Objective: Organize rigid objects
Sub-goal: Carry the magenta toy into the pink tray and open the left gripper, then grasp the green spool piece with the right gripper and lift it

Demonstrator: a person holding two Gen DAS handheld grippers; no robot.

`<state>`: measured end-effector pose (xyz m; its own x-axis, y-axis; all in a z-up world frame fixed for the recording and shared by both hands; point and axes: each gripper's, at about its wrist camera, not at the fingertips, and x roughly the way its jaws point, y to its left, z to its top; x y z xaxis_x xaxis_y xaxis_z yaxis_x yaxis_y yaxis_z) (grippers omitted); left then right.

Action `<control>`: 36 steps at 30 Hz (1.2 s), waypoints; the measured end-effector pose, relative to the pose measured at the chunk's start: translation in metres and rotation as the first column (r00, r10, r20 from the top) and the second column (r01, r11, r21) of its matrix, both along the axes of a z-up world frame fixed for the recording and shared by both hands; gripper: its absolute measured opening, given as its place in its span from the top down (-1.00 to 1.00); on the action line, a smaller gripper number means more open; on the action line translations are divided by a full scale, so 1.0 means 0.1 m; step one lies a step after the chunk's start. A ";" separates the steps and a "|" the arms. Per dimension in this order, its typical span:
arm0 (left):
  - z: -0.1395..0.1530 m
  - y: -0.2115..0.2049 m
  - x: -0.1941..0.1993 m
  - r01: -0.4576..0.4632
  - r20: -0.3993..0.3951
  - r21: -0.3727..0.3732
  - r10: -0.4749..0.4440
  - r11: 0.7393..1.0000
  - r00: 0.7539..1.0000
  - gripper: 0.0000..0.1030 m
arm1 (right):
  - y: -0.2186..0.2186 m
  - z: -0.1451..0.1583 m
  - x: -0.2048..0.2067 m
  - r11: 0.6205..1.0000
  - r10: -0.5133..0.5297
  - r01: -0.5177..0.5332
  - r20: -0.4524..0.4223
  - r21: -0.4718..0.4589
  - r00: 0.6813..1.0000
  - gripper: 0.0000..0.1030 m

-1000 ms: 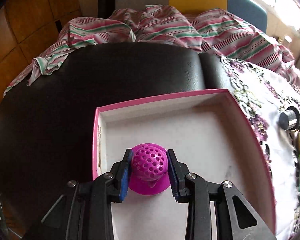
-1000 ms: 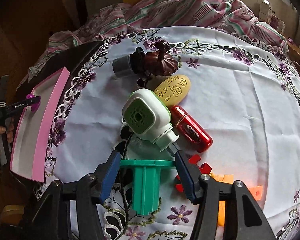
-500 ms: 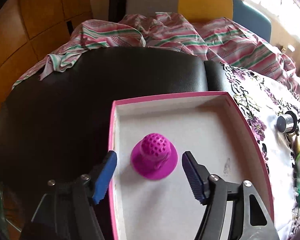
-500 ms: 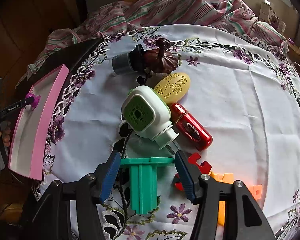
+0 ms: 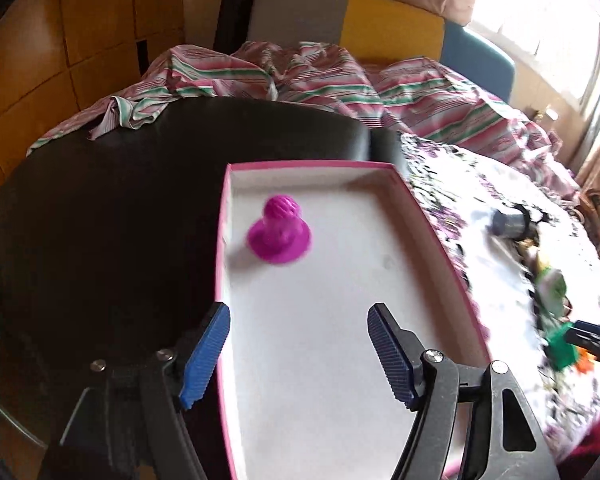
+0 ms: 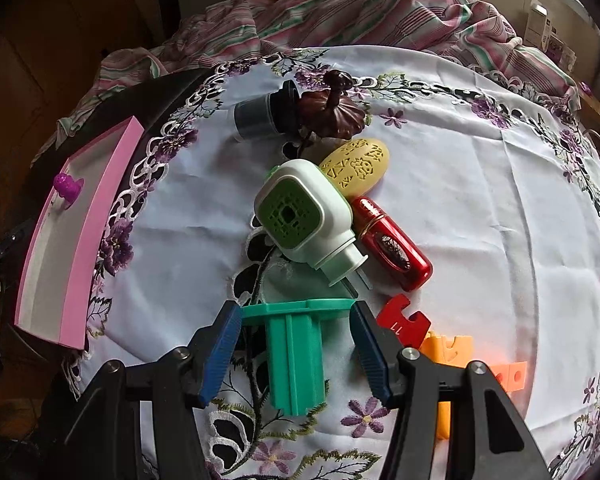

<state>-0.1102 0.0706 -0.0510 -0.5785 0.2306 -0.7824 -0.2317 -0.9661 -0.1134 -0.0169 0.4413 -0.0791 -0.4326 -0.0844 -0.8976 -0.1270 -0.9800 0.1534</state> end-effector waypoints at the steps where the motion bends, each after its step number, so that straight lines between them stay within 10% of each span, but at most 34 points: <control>1: 0.02 0.01 0.08 0.006 -0.007 0.003 -0.006 1.000 1.000 -0.43 | -0.02 0.00 0.01 1.000 0.009 -0.009 0.003 -0.002 1.000 -0.12; 8: 0.11 0.15 0.50 0.073 -0.057 -0.031 -0.075 0.997 0.996 -0.48 | -0.16 -0.20 -0.03 0.997 0.026 -0.034 0.109 0.073 0.994 -0.09; 10: 0.13 0.16 0.60 0.084 -0.065 -0.038 -0.086 0.996 0.994 -0.49 | -0.20 -0.26 -0.06 0.990 0.017 -0.034 0.119 0.136 0.993 0.42; 36: 0.23 -0.37 0.91 -0.049 -0.097 -0.008 0.048 0.999 0.994 -0.55 | -0.40 -0.26 -0.11 0.978 -0.056 0.038 0.082 0.205 0.995 0.42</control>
